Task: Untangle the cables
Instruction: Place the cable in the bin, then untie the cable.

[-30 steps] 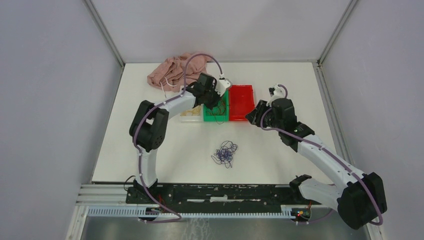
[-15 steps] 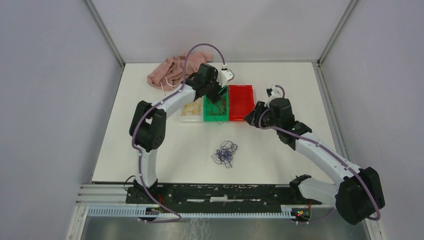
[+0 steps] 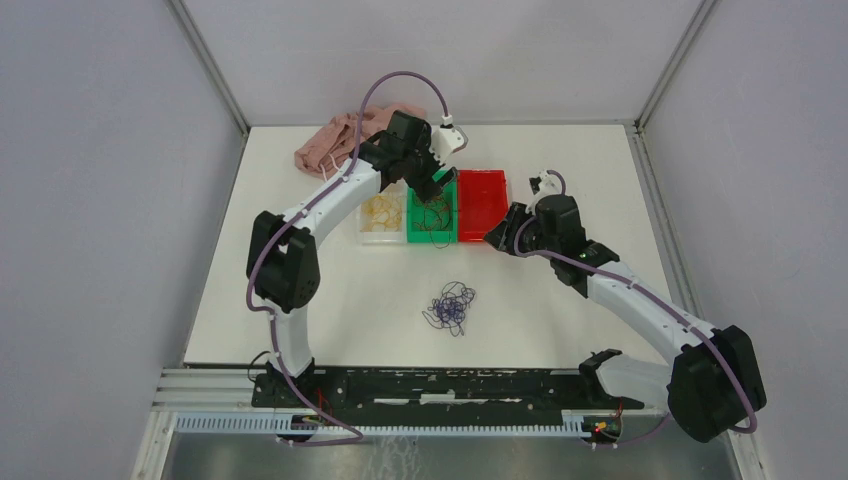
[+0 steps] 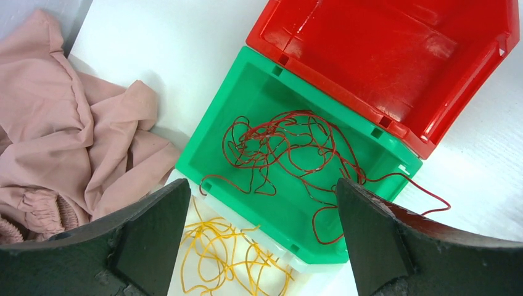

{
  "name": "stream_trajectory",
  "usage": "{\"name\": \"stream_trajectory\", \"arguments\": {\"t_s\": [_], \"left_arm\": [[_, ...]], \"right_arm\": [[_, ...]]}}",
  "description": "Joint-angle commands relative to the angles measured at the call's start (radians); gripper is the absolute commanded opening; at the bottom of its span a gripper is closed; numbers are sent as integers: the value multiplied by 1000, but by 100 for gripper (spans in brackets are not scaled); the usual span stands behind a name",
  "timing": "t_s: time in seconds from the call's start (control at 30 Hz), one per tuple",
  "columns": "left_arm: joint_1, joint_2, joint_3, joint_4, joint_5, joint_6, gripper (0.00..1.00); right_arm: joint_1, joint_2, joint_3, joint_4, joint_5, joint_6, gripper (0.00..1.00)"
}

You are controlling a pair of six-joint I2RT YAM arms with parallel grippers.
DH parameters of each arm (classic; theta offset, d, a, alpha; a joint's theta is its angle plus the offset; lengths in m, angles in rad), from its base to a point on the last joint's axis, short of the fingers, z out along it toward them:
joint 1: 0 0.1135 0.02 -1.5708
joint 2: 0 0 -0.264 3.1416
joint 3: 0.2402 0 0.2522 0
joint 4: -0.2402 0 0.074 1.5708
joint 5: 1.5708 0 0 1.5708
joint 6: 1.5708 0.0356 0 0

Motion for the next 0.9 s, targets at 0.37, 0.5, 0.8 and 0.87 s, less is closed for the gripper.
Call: {"name": "stream_trajectory", "arguments": {"t_s": [0.37,0.5,0.8,0.87], "left_arm": [[17,-129,71,-142,-87,-78,99],[55,-246,-46,-140,-54,-130,99],[92,-482,-274,-221,22,-67,99],[92,-512,-308,-235,53,-55,99]], "right_arm": [[14,57,12,111,-139,18,46],[113,99,-12,108,-147,-20,45],[219,116,-51,70,-204,-159,41],[233,126,-49,55,-196,-187,41]]}}
